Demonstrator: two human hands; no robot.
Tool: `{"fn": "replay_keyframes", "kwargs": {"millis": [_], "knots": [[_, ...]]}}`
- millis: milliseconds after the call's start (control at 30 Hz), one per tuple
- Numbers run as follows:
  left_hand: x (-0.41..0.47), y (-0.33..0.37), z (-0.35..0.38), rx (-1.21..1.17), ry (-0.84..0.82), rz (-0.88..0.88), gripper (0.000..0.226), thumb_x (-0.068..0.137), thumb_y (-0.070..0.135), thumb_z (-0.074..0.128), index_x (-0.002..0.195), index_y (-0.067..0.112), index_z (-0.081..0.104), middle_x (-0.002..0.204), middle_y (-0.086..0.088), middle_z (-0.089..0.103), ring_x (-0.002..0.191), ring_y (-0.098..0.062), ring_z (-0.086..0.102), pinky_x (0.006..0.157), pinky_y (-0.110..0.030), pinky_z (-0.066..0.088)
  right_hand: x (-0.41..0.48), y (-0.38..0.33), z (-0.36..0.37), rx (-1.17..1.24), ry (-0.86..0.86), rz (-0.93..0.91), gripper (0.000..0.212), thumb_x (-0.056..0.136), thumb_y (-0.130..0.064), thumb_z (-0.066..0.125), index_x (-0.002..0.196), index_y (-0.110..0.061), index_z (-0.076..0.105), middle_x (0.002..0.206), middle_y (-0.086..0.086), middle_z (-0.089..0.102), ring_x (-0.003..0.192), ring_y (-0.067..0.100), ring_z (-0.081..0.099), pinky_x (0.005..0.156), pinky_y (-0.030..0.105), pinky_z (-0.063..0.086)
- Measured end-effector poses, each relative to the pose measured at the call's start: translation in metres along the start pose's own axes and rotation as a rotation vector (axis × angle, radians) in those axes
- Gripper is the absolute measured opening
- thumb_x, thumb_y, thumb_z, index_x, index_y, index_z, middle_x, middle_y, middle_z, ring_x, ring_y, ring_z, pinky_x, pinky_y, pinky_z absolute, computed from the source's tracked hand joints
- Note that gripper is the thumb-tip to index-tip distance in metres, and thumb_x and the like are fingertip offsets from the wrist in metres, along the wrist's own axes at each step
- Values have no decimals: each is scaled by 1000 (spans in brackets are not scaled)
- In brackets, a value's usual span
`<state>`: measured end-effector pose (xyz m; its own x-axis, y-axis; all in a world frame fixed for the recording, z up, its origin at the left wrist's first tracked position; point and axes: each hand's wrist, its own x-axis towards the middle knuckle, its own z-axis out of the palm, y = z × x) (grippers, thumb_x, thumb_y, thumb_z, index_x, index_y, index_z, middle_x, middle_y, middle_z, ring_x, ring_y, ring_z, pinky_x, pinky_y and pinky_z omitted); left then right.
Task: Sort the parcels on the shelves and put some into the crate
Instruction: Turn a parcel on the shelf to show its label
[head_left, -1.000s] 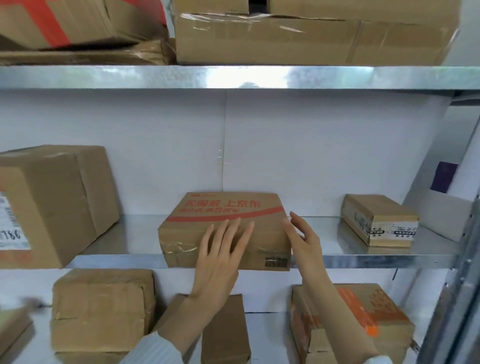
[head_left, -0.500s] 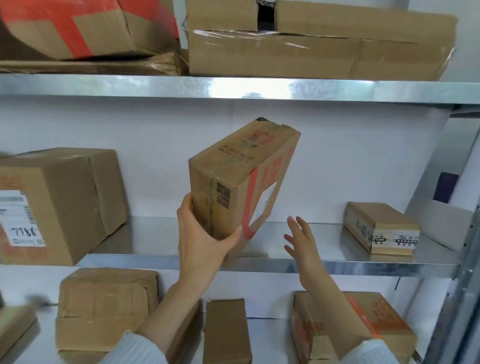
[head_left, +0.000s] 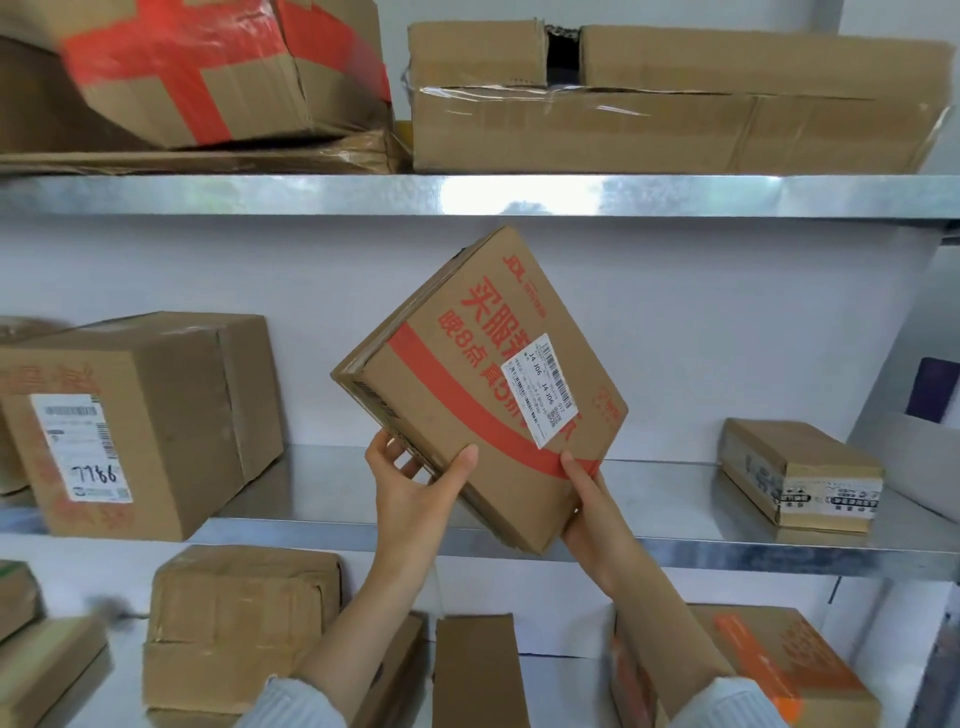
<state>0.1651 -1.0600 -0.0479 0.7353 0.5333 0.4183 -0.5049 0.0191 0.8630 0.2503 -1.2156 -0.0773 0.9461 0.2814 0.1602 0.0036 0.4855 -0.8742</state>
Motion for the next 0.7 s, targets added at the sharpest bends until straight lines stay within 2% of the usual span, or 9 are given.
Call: {"fn": "replay_keyframes", "kwargs": {"millis": [167, 233, 300, 400, 500, 567, 600, 700], "knots": [[5, -5, -5, -26, -23, -20, 73, 74, 21, 78, 130, 27, 31, 121, 11, 53, 108, 2, 56, 68, -6, 50, 4, 6, 3, 88, -58, 46, 42, 94, -41, 54, 135, -32, 51, 129, -1, 64, 121, 18, 59, 103, 45, 46], [8, -9, -9, -44, -35, -39, 78, 70, 30, 79, 132, 28, 31, 122, 11, 54, 111, -3, 56, 79, -15, 52, 4, 6, 6, 102, -76, 83, 40, 93, -45, 54, 130, -30, 56, 123, 0, 68, 117, 21, 62, 102, 48, 46], [11, -14, -15, -67, -49, -81, 86, 62, 40, 79, 134, 28, 32, 125, 7, 55, 116, -9, 57, 91, -25, 49, 4, 6, 9, 106, -87, 98, 38, 92, -46, 54, 125, -28, 59, 120, 2, 69, 114, 22, 64, 100, 46, 48], [19, -13, -27, -40, -65, -117, 87, 65, 41, 75, 140, 29, 31, 131, 11, 54, 123, -7, 51, 90, -19, 43, 9, 7, 12, 49, -38, 44, 47, 86, -42, 61, 129, -24, 56, 120, 2, 69, 112, 20, 65, 100, 41, 48], [33, 0, -46, 19, 59, -23, 96, 74, 37, 75, 148, 38, 15, 151, 15, 32, 137, -4, 32, 104, -25, 31, 14, -1, 9, -14, 30, -33, 54, 76, -39, 70, 125, -18, 57, 116, 1, 71, 107, 18, 67, 91, 35, 53], [46, 10, -62, 141, 129, 79, 96, 80, 37, 73, 150, 37, 8, 156, 15, 19, 141, -2, 22, 108, -27, 25, 19, -8, 6, -66, 61, -101, 56, 72, -36, 74, 122, -16, 57, 117, 1, 71, 104, 15, 68, 86, 30, 54], [53, 13, -68, 232, 127, 132, 89, 82, 38, 71, 150, 35, 14, 154, 16, 21, 140, -2, 23, 109, -28, 26, 20, -12, 5, -96, 62, -133, 58, 71, -34, 75, 123, -18, 57, 118, 0, 70, 105, 14, 68, 87, 30, 54], [77, 10, -73, 405, 13, 157, 53, 89, 36, 63, 139, 33, 43, 134, 14, 52, 119, -4, 50, 101, -30, 41, 26, -17, 5, -233, 50, -214, 73, 67, -37, 80, 132, -25, 52, 122, -2, 67, 109, 15, 66, 92, 36, 54]]}}
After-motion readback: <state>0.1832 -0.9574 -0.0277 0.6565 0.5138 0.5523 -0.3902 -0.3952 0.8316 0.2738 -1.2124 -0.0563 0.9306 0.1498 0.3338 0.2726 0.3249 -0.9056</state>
